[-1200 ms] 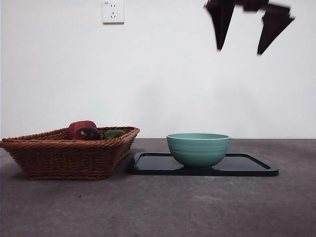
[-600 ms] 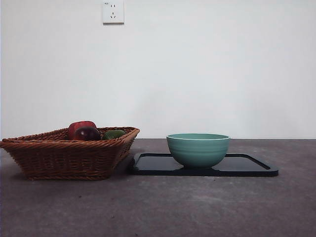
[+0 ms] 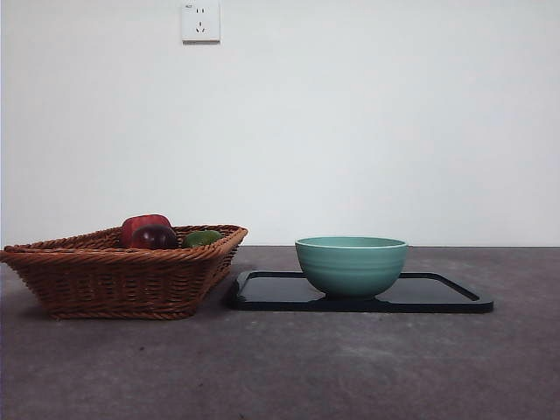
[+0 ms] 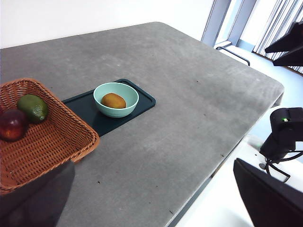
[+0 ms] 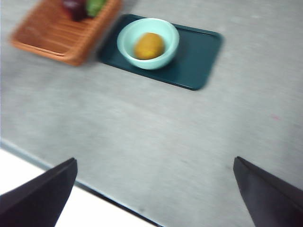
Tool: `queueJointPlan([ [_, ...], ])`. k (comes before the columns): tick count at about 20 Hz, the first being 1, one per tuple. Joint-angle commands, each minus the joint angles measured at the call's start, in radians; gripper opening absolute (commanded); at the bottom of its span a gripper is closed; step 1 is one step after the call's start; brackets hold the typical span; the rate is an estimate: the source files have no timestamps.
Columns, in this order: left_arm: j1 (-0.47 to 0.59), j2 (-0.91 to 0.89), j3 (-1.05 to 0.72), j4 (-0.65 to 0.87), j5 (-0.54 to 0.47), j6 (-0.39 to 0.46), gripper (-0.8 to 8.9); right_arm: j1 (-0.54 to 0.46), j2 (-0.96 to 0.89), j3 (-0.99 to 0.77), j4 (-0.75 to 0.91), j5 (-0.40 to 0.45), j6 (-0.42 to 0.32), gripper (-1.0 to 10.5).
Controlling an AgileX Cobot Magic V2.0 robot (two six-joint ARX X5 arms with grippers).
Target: Pick up the wifruite, put it on the bowl, pick up the plate, put it on desk
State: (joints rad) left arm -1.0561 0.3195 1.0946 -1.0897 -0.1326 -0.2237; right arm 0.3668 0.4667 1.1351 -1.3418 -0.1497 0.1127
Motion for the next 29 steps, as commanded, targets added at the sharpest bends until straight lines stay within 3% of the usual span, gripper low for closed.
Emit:
queueJointPlan([
  [1,-0.011,0.004,0.009,0.014,0.001,-0.005,6.26,0.006,-0.013,0.008,-0.072,-0.015,0.003,5.6],
  [9,-0.011,0.024,0.009,0.022,0.001,-0.108,6.25,0.005,-0.013,0.008,-0.072,-0.015,0.004,5.6],
  [12,-0.011,0.082,0.009,0.045,0.001,-0.111,6.25,0.005,-0.013,0.008,-0.072,-0.014,0.003,5.6],
  [18,-0.011,0.274,0.010,0.184,0.001,-0.110,6.25,0.005,-0.013,0.008,-0.040,-0.018,0.002,5.6],
  [22,-0.011,0.422,0.010,0.307,0.002,-0.133,6.26,0.005,-0.013,0.008,0.041,-0.135,0.000,5.6],
  [25,-0.008,0.541,0.012,0.399,0.002,-0.167,6.25,0.005,-0.013,0.008,0.046,-0.142,0.000,5.6],
  [29,0.018,0.735,0.087,0.394,0.003,-0.175,6.25,0.005,-0.013,0.008,0.064,-0.141,0.000,5.6],
])
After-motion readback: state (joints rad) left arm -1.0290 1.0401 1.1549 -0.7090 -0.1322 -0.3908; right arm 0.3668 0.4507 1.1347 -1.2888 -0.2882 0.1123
